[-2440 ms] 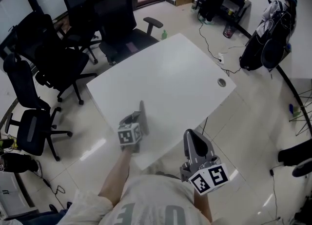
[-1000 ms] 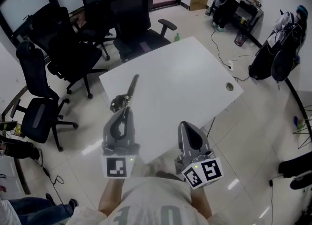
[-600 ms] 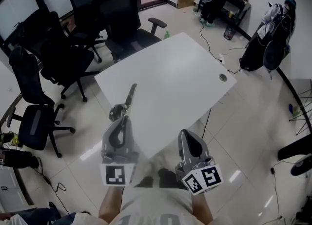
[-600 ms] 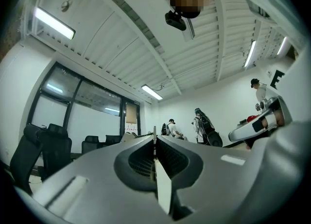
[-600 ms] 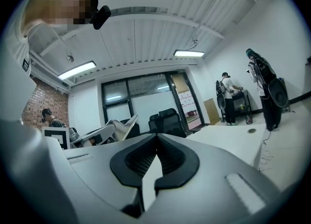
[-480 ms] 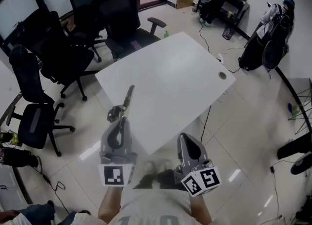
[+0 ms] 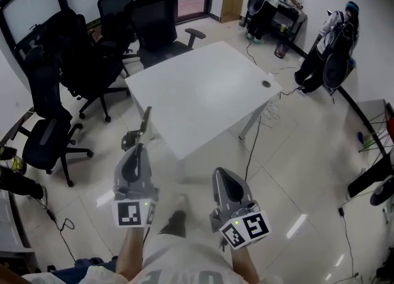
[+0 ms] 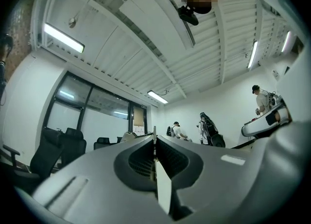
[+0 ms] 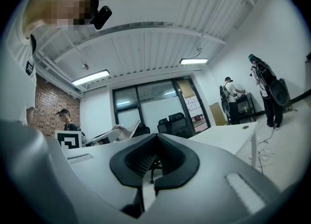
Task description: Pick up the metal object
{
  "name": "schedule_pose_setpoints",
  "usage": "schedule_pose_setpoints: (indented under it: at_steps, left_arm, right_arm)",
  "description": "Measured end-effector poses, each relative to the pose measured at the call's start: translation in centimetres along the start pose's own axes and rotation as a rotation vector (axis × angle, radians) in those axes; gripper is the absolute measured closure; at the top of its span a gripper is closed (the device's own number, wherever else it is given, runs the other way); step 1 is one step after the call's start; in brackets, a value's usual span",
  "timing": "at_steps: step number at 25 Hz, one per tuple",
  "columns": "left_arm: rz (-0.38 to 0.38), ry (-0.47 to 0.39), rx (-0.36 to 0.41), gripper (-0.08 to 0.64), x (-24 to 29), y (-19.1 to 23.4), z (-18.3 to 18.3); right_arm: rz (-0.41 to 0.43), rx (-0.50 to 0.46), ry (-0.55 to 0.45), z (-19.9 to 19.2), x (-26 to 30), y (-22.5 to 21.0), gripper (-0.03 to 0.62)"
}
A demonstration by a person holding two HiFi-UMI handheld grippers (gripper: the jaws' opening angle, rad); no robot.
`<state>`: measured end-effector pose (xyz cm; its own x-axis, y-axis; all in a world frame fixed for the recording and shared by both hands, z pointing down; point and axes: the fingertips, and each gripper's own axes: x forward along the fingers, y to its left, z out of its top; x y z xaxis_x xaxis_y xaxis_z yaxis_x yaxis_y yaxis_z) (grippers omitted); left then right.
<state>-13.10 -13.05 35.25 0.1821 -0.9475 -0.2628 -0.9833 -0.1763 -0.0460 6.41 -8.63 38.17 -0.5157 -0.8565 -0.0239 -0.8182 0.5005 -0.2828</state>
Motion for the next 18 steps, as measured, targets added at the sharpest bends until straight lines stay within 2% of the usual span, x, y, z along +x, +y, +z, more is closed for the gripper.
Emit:
schedule_pose_setpoints:
  at_steps: [5,9,14,18]
  left_arm:
    - [0.033,0.009,0.020,0.558,-8.9,-3.1,2.5]
    - [0.059,0.022,0.026,0.558,-14.6,-2.8,5.0]
    - [0.058,0.015,0.002,0.558,-18.0,-2.2,7.2]
    - [0.025,-0.010,-0.016,0.558,-19.5,-2.6,8.3]
  right_arm:
    - [0.001,-0.017,-0.017,-1.1,-8.6,1.4,0.580]
    - [0.025,0.000,-0.001,-1.5,-11.3,4.3,0.580]
    - [0.047,-0.051,-0.026,0.2,-13.1,8.7,0.581]
    - [0.013,-0.070,-0.038,0.6,-15.2,9.8,0.581]
